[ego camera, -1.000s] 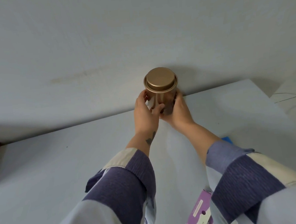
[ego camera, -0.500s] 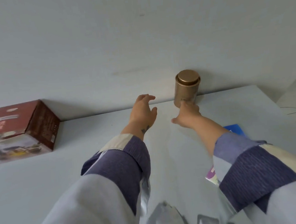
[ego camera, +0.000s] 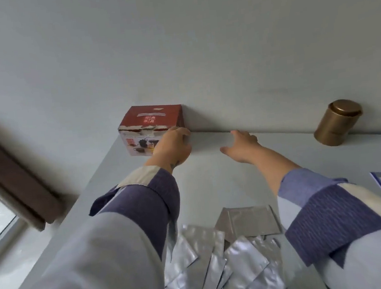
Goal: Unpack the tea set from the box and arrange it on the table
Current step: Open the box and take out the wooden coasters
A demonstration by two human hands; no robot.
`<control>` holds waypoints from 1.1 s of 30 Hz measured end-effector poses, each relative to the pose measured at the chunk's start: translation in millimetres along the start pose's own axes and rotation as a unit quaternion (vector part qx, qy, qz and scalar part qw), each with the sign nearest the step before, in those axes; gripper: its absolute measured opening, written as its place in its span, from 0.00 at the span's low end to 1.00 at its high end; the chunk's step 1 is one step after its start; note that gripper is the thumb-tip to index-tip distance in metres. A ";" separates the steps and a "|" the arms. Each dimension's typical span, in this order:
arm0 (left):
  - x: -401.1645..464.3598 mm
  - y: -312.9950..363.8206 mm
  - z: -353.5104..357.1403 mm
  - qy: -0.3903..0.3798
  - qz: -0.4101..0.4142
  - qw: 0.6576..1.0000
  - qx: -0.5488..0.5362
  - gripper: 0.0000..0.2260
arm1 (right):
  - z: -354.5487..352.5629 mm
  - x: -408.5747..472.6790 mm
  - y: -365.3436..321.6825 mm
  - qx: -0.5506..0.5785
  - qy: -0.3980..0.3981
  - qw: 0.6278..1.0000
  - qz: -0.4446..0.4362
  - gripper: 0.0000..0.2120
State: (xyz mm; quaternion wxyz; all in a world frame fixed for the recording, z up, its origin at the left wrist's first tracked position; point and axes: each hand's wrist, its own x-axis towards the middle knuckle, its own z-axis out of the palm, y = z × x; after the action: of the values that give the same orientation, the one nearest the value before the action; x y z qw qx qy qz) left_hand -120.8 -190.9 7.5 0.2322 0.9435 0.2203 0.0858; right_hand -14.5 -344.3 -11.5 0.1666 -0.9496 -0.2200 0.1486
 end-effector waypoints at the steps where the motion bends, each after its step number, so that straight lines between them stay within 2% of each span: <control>1: -4.1 -14.0 -7.9 0.008 -0.020 1.000 -0.005 0.16 | 5.3 -1.0 -13.4 0.001 -0.003 1.000 -0.008 0.35; 10: -2.4 -99.2 -34.5 0.053 -0.102 0.993 -0.019 0.19 | 43.7 29.1 -87.4 0.018 -0.030 0.998 -0.054 0.32; 16: 39.4 -135.9 -26.3 0.053 -0.152 0.986 -0.038 0.25 | 61.5 85.7 -116.5 0.158 -0.020 0.985 -0.070 0.28; 22: 87.1 -168.9 -13.7 0.086 -0.189 0.974 -0.093 0.27 | 89.8 130.9 -130.4 0.262 0.025 0.964 -0.044 0.21; 26: 112.7 -189.5 -11.1 0.103 -0.212 0.960 -0.152 0.23 | 98.4 141.6 -136.0 0.301 0.047 0.952 -0.014 0.18; 29: 126.7 -201.9 -11.5 0.091 -0.215 0.953 -0.194 0.18 | 97.6 144.1 -140.2 0.320 0.058 0.945 0.007 0.19; 33: 134.4 -212.7 -15.8 0.076 -0.197 0.953 -0.217 0.22 | 102.3 145.5 -148.0 0.316 0.073 0.945 0.028 0.19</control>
State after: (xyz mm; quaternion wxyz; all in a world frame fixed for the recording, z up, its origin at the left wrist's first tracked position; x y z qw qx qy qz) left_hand -85.5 45.7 -71.9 0.4260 0.7992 0.3944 0.1558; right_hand 19.5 -125.2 -77.5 0.4697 -0.8622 -0.1219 0.1455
